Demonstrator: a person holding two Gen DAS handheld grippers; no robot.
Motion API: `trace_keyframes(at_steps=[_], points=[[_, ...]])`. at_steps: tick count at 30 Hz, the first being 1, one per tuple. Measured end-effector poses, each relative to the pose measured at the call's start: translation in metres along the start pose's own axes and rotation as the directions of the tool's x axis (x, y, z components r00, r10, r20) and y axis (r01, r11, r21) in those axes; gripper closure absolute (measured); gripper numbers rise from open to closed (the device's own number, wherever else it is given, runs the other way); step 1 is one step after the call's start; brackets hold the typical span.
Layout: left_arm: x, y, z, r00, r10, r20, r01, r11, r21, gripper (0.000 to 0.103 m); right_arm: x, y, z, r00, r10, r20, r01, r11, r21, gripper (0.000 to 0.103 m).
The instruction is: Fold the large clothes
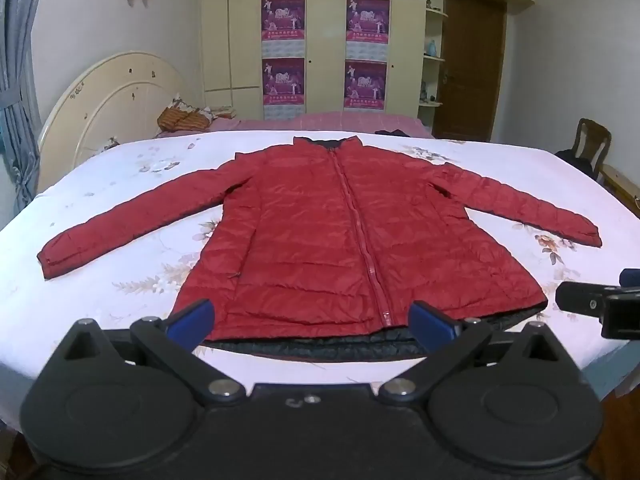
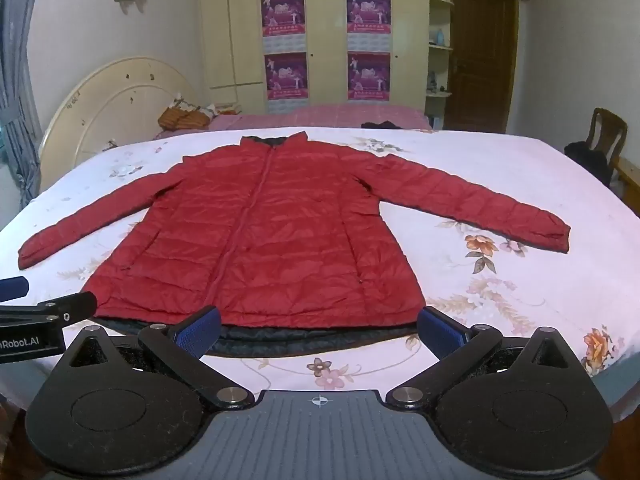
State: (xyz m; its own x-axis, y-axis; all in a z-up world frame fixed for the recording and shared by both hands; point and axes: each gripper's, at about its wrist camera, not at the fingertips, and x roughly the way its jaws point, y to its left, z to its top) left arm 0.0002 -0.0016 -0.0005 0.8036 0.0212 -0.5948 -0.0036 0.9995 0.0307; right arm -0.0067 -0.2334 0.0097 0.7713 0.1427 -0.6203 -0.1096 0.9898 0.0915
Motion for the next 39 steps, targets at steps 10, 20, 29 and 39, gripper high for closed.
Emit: trace_keyframes(at_steps=[10,20,29,39], points=[[-0.0017,-0.0031,0.0002,1.0,-0.004,0.003,0.004,1.0,-0.014,0.0,-0.0024,0.0009,0.0017,1.0,0.001,0.007,-0.001,1.0,0.006,0.0],[-0.0042,-0.0008,0.0002,1.0,-0.009,0.001,0.009,1.0,-0.021,0.0,-0.0024,-0.001,0.0031,1.0,-0.003,0.005,0.003,1.0,0.008,0.0],[-0.0031,-0.0012,-0.0009,1.0,-0.006,0.005,0.006,1.0,-0.02,0.0,-0.0056,-0.004,0.0023,1.0,0.0,0.011,0.0,1.0,0.012,0.0],[-0.0029,-0.0009,-0.0014,1.0,-0.005,0.005,0.005,1.0,-0.023,0.0,-0.0063,-0.0039,0.0023,1.0,0.0,0.01,0.0,1.0,0.01,0.0]])
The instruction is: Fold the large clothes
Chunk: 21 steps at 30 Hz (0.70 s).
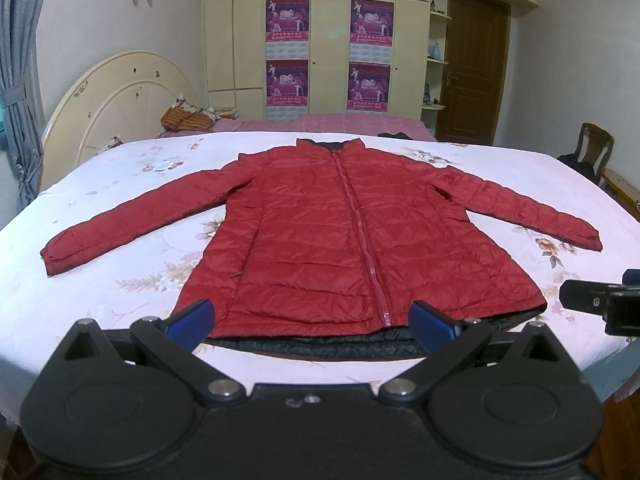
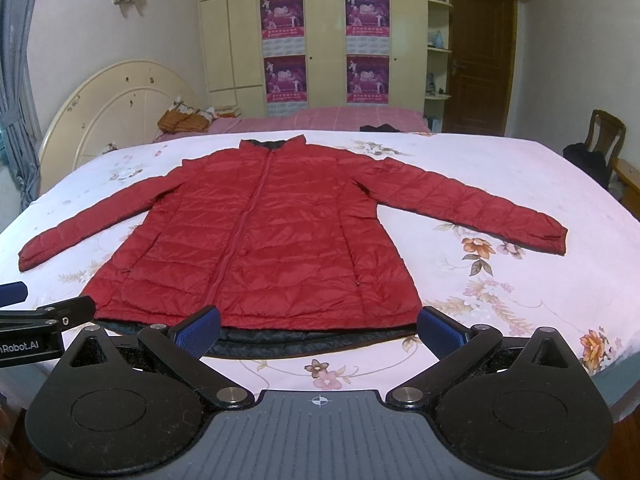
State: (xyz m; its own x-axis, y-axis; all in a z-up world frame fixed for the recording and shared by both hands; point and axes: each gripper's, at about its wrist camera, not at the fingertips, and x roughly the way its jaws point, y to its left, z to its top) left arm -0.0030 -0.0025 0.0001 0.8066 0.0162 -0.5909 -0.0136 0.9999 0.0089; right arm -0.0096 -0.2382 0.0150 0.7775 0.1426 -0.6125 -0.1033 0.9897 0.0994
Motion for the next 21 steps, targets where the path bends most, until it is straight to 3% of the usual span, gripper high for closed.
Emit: trace_keyframes(at_steps=[21], points=[[-0.0018,0.0009,0.0001,1.0,-0.005,0.005,0.005,1.0,-0.008,0.0,-0.0029,-0.0014,0.0016,1.0,-0.014,0.007,0.014,1.0,-0.007,0.0]])
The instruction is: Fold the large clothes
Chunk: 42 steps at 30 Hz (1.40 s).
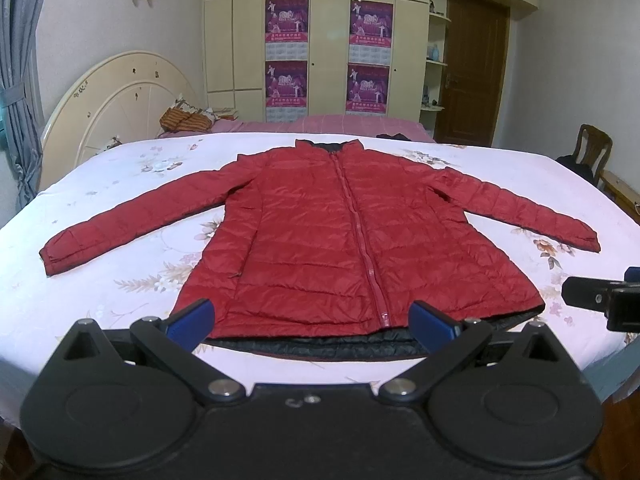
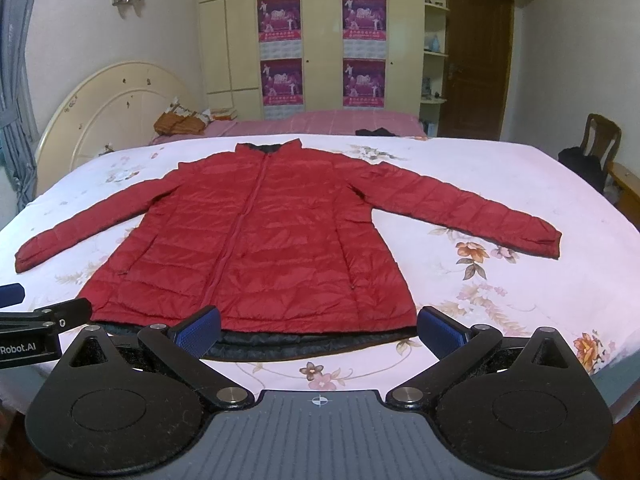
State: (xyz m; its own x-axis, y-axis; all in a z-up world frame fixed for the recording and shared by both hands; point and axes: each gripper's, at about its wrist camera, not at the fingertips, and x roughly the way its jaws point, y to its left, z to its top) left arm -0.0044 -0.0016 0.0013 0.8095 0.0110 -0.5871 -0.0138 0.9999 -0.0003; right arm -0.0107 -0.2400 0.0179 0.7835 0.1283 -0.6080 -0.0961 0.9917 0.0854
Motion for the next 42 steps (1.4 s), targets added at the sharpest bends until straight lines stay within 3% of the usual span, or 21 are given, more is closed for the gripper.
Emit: trace_keyframes(at_steps=[42], points=[[0.0036,0.0011,0.0004,1.0,0.004,-0.006,-0.004,1.0,-0.001,0.0,0.0032,-0.0046,0.0021,1.0,-0.003,-0.001,0.003,1.0,0.004,0.0]])
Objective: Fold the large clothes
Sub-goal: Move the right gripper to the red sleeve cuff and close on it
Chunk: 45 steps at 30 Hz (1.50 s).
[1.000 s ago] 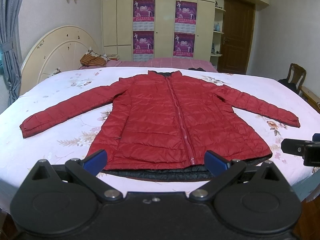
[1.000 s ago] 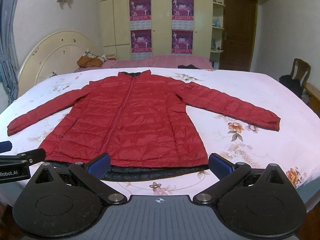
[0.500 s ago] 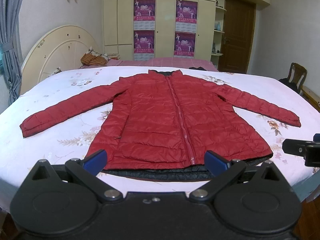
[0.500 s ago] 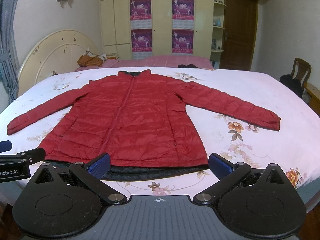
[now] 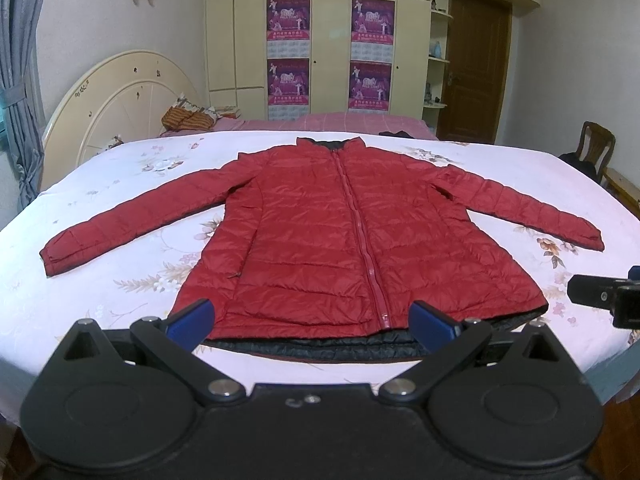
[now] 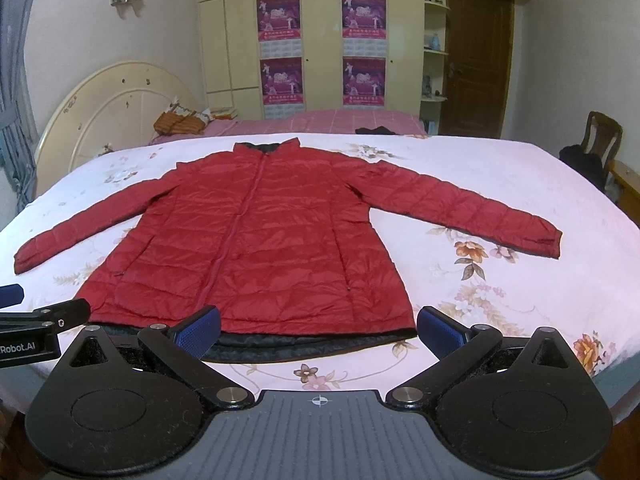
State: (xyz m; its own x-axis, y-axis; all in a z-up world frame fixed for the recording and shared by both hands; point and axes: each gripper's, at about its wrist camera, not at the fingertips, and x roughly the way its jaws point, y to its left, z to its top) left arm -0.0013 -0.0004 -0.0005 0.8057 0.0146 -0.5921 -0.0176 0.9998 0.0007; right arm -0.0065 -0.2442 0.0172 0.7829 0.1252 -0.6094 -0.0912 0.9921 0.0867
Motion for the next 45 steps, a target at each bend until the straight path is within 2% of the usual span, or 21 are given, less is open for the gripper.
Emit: trace_keyframes(at_steps=[6,10,14,25,30,34,36,38,45], points=[[0.018,0.0,0.004,1.0,0.008,0.003,-0.008,1.0,0.01,0.0,0.021,-0.013,0.004,1.0,-0.029,0.001,0.029,0.999,0.031,0.0],[0.031,0.001,0.013,0.998,0.041,0.053,-0.041,0.999,0.011,0.0,0.038,-0.024,0.014,0.999,-0.054,0.007,0.053,0.997,0.057,0.0],[0.052,0.002,0.026,0.997,0.046,0.063,-0.047,0.999,0.018,0.0,0.058,-0.036,0.025,0.996,-0.086,0.008,0.085,0.993,0.086,0.0],[0.132,0.008,0.068,0.999,-0.005,0.052,0.003,0.999,0.04,0.0,0.128,-0.061,0.065,0.98,-0.199,-0.01,0.198,0.968,0.157,0.0],[0.165,0.016,0.091,0.998,-0.064,-0.014,0.065,0.996,0.064,0.0,0.151,-0.076,0.081,0.972,-0.236,0.016,0.227,0.949,0.221,0.0],[0.189,0.022,0.102,0.995,-0.093,-0.023,0.093,0.995,0.036,0.0,0.16,-0.105,0.089,0.958,-0.284,0.038,0.26,0.917,0.304,0.0],[0.202,0.019,0.104,0.995,-0.088,-0.054,0.091,0.995,0.038,0.0,0.164,-0.126,0.09,0.953,-0.302,0.029,0.273,0.895,0.352,0.0],[0.216,0.013,0.105,0.988,-0.122,-0.092,0.127,0.991,0.046,0.0,0.167,-0.152,0.089,0.951,-0.308,0.024,0.272,0.872,0.408,0.0],[0.248,-0.008,0.108,0.978,-0.148,-0.144,0.153,0.988,0.026,0.0,0.184,-0.239,0.073,0.934,-0.356,-0.022,0.298,0.745,0.596,0.001]])
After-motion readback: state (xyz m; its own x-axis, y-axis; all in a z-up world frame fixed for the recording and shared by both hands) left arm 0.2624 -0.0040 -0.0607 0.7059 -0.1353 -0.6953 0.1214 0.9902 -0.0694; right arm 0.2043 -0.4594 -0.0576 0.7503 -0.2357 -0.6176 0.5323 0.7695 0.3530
